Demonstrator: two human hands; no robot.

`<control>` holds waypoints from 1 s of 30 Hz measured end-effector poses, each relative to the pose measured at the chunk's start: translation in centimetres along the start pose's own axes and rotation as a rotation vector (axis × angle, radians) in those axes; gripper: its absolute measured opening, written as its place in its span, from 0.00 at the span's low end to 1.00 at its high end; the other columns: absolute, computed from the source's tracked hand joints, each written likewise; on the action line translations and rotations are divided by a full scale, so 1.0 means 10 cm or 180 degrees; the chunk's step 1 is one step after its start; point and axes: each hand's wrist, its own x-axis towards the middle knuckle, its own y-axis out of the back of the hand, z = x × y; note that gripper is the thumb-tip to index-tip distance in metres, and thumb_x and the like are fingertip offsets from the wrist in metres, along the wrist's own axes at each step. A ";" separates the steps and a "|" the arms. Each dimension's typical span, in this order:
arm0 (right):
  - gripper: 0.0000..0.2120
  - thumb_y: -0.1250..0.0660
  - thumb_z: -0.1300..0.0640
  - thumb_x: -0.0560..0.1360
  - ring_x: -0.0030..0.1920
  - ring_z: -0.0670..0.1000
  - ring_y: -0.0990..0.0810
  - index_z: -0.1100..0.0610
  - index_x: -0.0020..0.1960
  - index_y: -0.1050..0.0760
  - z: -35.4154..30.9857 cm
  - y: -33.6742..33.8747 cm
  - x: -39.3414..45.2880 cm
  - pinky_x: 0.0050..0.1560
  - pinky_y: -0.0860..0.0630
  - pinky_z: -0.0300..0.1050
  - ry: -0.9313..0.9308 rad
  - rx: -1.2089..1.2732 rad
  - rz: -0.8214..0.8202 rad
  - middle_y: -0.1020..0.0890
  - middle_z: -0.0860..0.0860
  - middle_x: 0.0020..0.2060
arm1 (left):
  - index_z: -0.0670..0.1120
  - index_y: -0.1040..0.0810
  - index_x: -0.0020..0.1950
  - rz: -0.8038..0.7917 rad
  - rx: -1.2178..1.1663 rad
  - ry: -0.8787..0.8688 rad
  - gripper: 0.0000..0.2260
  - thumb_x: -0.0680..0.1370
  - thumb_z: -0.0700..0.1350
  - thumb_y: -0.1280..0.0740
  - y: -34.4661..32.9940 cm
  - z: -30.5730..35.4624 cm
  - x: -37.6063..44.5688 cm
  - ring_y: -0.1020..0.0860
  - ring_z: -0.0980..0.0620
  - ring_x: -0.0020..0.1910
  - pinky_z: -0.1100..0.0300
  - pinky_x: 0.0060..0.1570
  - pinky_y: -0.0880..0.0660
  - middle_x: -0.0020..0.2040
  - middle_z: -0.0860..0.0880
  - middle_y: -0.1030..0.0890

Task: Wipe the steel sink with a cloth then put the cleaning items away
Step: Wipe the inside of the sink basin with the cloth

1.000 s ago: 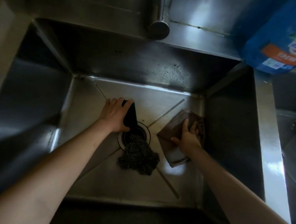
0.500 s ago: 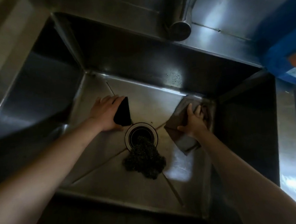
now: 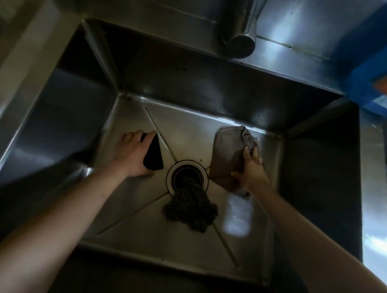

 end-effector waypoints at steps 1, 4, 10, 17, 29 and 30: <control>0.45 0.29 0.53 0.72 0.76 0.61 0.53 0.55 0.78 0.55 -0.02 0.00 0.03 0.74 0.43 0.55 0.0013 -0.0031 -0.0002 0.59 0.57 0.77 | 0.50 0.49 0.76 -0.0005 0.0013 0.0018 0.50 0.62 0.62 0.26 0.00 0.00 -0.01 0.34 0.40 0.65 0.53 0.66 0.39 0.70 0.43 0.36; 0.46 0.29 0.53 0.72 0.76 0.60 0.54 0.55 0.78 0.56 -0.11 0.02 0.11 0.73 0.42 0.58 0.0077 -0.0095 -0.0064 0.59 0.56 0.77 | 0.51 0.49 0.76 -0.0018 -0.0038 0.0088 0.50 0.62 0.62 0.27 -0.02 -0.01 -0.03 0.34 0.39 0.64 0.53 0.66 0.38 0.69 0.43 0.36; 0.47 0.29 0.53 0.72 0.77 0.60 0.58 0.55 0.78 0.58 -0.28 0.06 0.22 0.75 0.49 0.57 0.0318 -0.0319 -0.0137 0.59 0.55 0.77 | 0.54 0.47 0.74 -0.0059 -0.0154 0.0236 0.49 0.60 0.64 0.28 -0.04 -0.05 -0.04 0.33 0.39 0.63 0.51 0.64 0.36 0.67 0.42 0.35; 0.40 0.29 0.54 0.71 0.73 0.58 0.40 0.53 0.76 0.45 -0.36 0.17 0.25 0.68 0.32 0.51 0.0933 -0.0536 0.0224 0.49 0.54 0.77 | 0.53 0.40 0.67 0.0072 -0.0671 0.0586 0.43 0.58 0.66 0.28 0.01 -0.02 -0.03 0.30 0.37 0.59 0.50 0.60 0.33 0.61 0.41 0.30; 0.07 0.37 0.54 0.79 0.33 0.43 0.18 0.55 0.55 0.27 -0.48 0.21 -0.38 0.37 0.23 0.36 -0.0714 0.3468 -0.1387 0.19 0.49 0.43 | 0.49 0.39 0.71 0.0560 -0.0617 -0.0627 0.47 0.57 0.64 0.28 0.20 0.69 -0.05 0.28 0.40 0.60 0.50 0.63 0.34 0.64 0.43 0.27; 0.05 0.38 0.53 0.79 0.36 0.44 0.17 0.53 0.53 0.27 -0.47 0.22 -0.42 0.38 0.22 0.36 -0.0683 0.3552 -0.1564 0.19 0.49 0.44 | 0.49 0.39 0.71 0.0554 -0.0621 -0.0706 0.47 0.57 0.64 0.27 0.21 0.76 -0.06 0.28 0.40 0.60 0.50 0.63 0.34 0.63 0.43 0.27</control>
